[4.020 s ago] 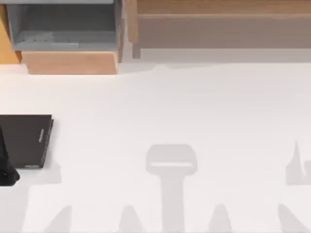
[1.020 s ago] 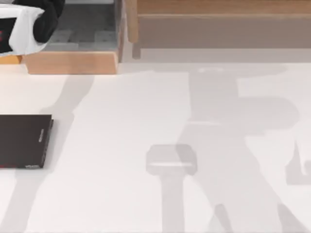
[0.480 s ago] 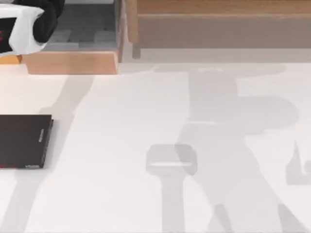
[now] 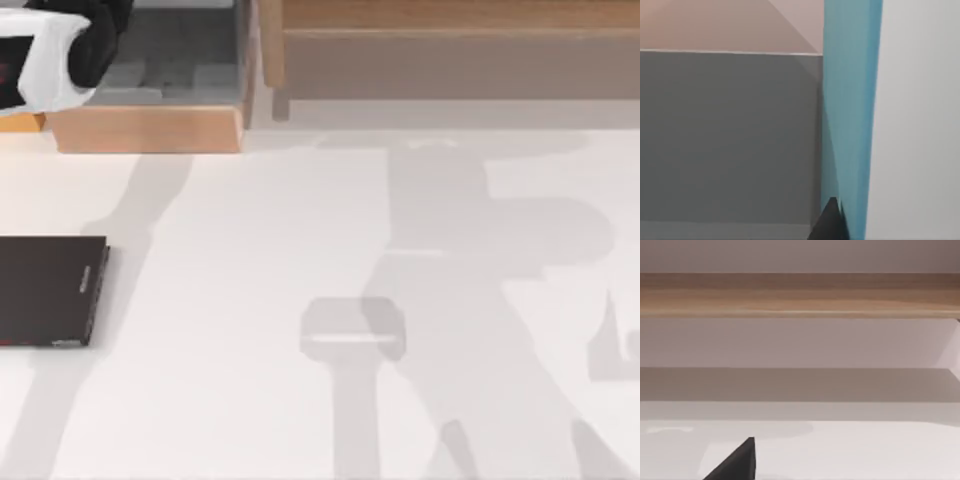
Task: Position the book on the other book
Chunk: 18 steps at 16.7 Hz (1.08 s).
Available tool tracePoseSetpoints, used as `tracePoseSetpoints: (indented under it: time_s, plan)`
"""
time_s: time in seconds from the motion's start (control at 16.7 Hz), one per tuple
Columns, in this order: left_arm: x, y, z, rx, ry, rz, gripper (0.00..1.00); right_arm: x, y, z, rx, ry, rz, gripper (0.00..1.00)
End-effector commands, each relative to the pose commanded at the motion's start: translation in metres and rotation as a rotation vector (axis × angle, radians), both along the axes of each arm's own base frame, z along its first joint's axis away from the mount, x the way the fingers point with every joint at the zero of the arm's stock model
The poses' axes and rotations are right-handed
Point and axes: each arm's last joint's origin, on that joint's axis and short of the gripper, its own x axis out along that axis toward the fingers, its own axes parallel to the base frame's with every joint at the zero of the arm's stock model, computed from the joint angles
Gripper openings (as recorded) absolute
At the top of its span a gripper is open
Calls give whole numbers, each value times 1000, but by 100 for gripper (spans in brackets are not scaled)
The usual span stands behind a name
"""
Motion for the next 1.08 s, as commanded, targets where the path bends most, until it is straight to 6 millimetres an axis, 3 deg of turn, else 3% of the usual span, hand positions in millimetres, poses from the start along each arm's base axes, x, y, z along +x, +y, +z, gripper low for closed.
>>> tracePoseSetpoints:
  time_s: [0.84, 1.08]
  plan:
    - [-9, 1, 10, 2, -2, 2, 0, 0, 0, 0, 0, 0, 0, 100]
    - [-26, 7, 33, 96, -45, -30, 0, 0, 0, 0, 0, 0, 0, 100]
